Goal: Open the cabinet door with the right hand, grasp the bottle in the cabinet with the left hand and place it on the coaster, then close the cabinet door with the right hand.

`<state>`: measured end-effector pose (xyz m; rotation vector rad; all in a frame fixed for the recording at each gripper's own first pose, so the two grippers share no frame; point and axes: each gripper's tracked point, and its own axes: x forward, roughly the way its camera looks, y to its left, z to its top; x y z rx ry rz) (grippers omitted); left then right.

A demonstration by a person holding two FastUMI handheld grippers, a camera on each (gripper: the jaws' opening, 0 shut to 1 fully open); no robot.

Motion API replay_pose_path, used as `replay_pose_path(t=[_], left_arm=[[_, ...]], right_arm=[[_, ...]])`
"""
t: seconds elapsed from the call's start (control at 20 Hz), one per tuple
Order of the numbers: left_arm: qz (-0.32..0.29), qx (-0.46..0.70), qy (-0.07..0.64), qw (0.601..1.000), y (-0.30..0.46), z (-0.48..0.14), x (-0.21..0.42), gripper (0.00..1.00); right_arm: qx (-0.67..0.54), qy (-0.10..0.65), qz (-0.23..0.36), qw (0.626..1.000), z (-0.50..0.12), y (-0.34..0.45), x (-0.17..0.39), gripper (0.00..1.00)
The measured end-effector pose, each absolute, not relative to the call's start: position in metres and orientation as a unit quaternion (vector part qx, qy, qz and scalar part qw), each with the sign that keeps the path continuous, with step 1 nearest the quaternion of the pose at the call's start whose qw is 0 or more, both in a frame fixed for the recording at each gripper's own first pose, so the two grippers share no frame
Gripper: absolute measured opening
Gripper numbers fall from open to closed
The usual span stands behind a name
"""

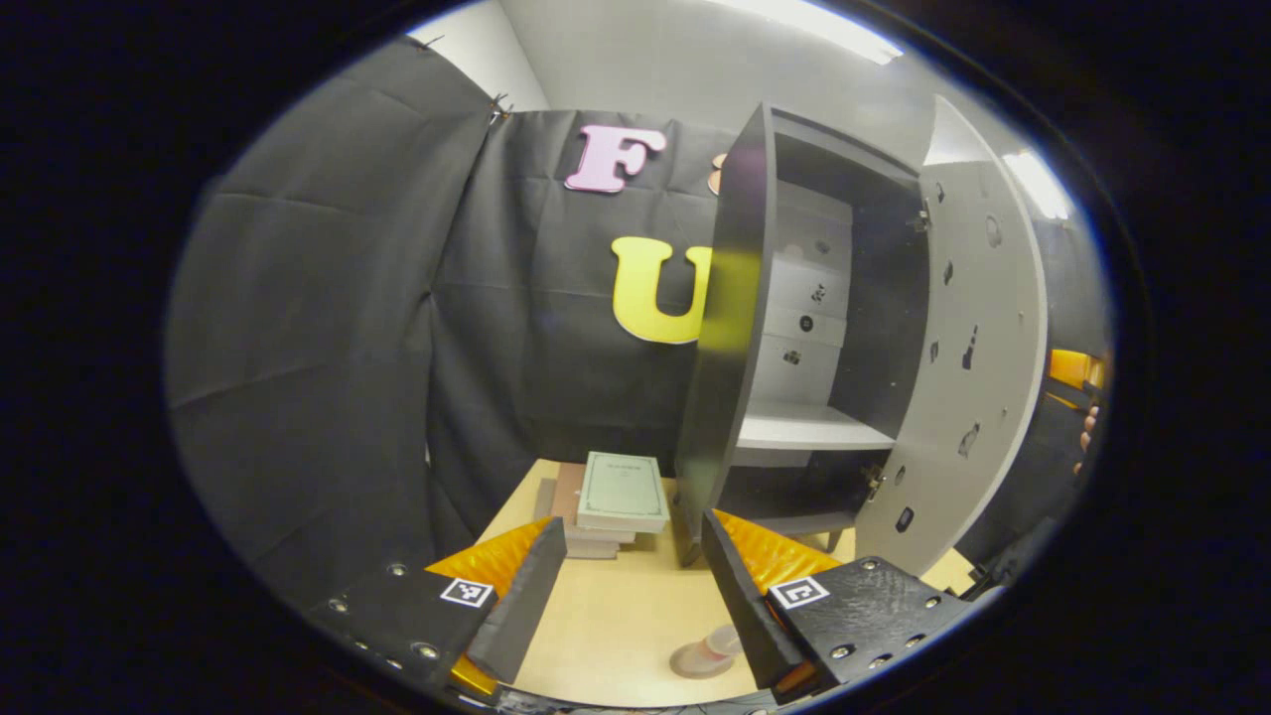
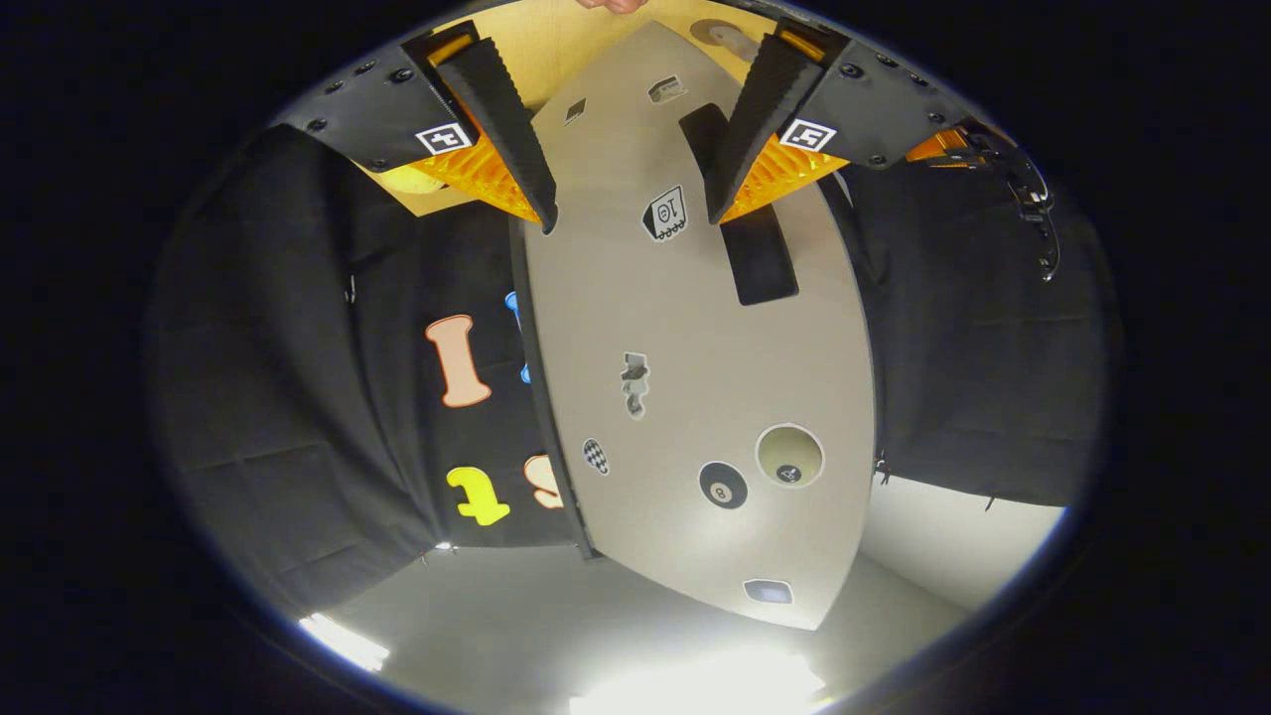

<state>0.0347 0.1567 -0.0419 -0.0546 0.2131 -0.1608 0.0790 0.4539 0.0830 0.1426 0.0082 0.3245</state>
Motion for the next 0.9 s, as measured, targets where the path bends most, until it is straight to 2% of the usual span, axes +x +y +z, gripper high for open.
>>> replay_pose_path(t=[0.3, 0.5, 0.65, 0.9], left_arm=[[-0.05, -0.03, 0.116, 0.992, 0.19, -0.044, 0.026, 0.86], [-0.048, -0.035, 0.124, 0.99, 0.191, -0.054, 0.024, 0.85], [-0.055, -0.038, 0.132, 0.989, 0.177, -0.062, 0.03, 0.83], [-0.083, -0.042, 0.12, 0.988, 0.136, -0.054, 0.043, 0.85]], right_arm=[[0.052, 0.027, 0.222, 0.973, 0.076, 0.518, 0.099, 0.97], [0.07, 0.041, 0.229, 0.97, 0.067, 0.521, 0.108, 0.98], [0.074, 0.063, 0.209, 0.973, 0.053, 0.506, 0.112, 0.98], [0.075, 0.073, 0.159, 0.982, 0.042, 0.462, 0.116, 0.98]])
